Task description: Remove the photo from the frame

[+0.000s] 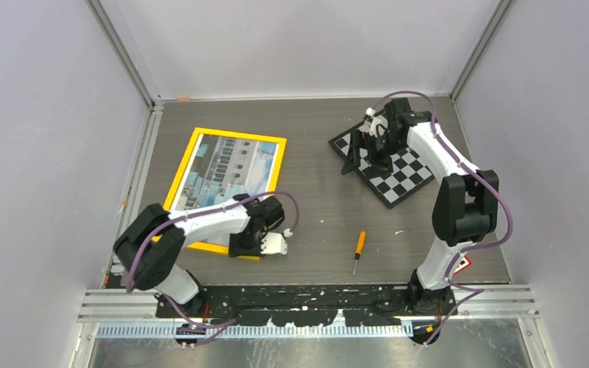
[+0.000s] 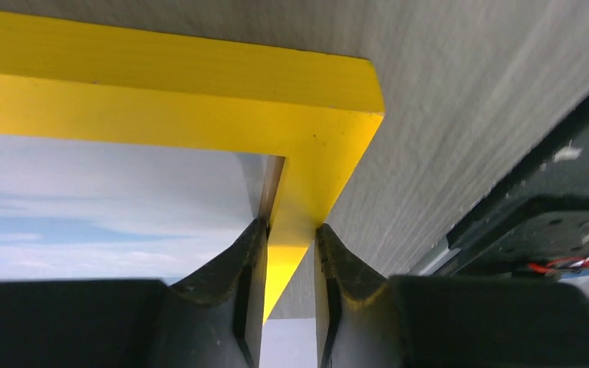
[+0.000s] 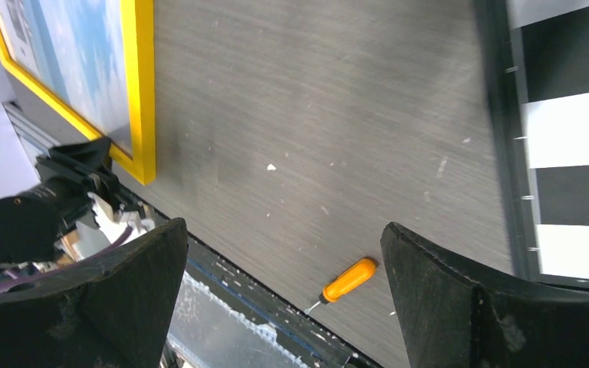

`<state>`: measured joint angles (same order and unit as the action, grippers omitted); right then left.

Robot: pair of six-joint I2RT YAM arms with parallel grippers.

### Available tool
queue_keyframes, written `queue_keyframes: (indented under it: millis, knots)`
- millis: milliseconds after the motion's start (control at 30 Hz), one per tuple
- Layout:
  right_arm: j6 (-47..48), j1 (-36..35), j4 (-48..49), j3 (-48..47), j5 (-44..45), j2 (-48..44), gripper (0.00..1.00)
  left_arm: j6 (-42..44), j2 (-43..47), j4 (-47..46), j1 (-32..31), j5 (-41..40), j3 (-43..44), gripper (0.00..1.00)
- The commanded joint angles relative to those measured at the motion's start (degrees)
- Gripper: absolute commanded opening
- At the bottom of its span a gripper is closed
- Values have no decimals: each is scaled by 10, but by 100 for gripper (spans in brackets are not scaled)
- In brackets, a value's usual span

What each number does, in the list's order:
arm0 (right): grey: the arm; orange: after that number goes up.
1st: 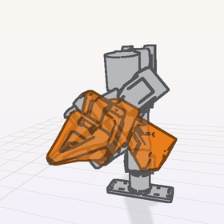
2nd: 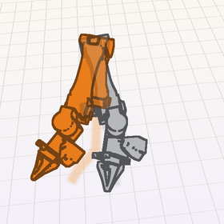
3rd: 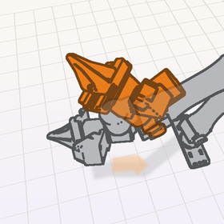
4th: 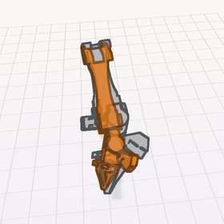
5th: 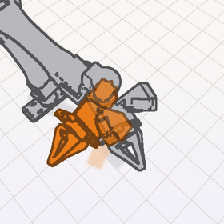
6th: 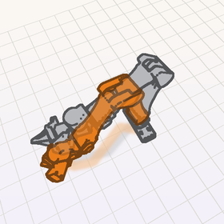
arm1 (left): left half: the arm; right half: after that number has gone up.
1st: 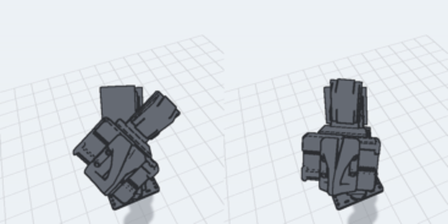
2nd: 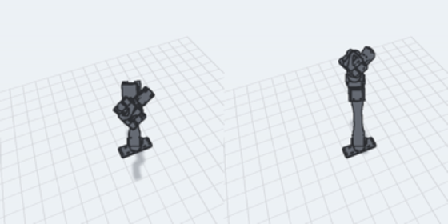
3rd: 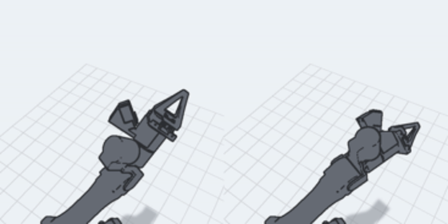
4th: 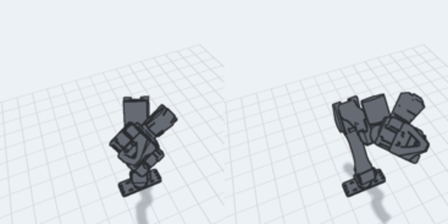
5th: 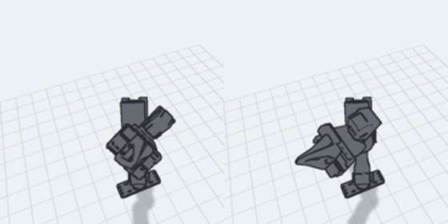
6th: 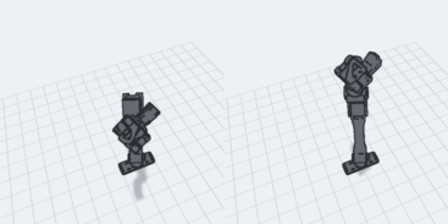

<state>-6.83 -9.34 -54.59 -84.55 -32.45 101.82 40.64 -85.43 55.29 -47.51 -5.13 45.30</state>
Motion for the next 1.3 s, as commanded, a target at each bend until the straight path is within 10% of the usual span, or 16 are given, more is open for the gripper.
queue_keyframes:
  millis: [0, 500, 967, 1267]
  knots:
    - [10, 43, -2, -45, 2, 13, 100, -104, -72, -86, -3, 45, 92, 20]
    - [29, 84, -18, -13, 16, -11, 100, -482, -378, 7, 0, 229, 546, 14]
    - [-110, 57, 135, 198, 40, -203, 100, -421, -395, 78, 161, 401, 713, 95]
    - [-128, -76, 157, 257, 49, -185, 100, -395, -494, 86, 401, 360, 881, 100]
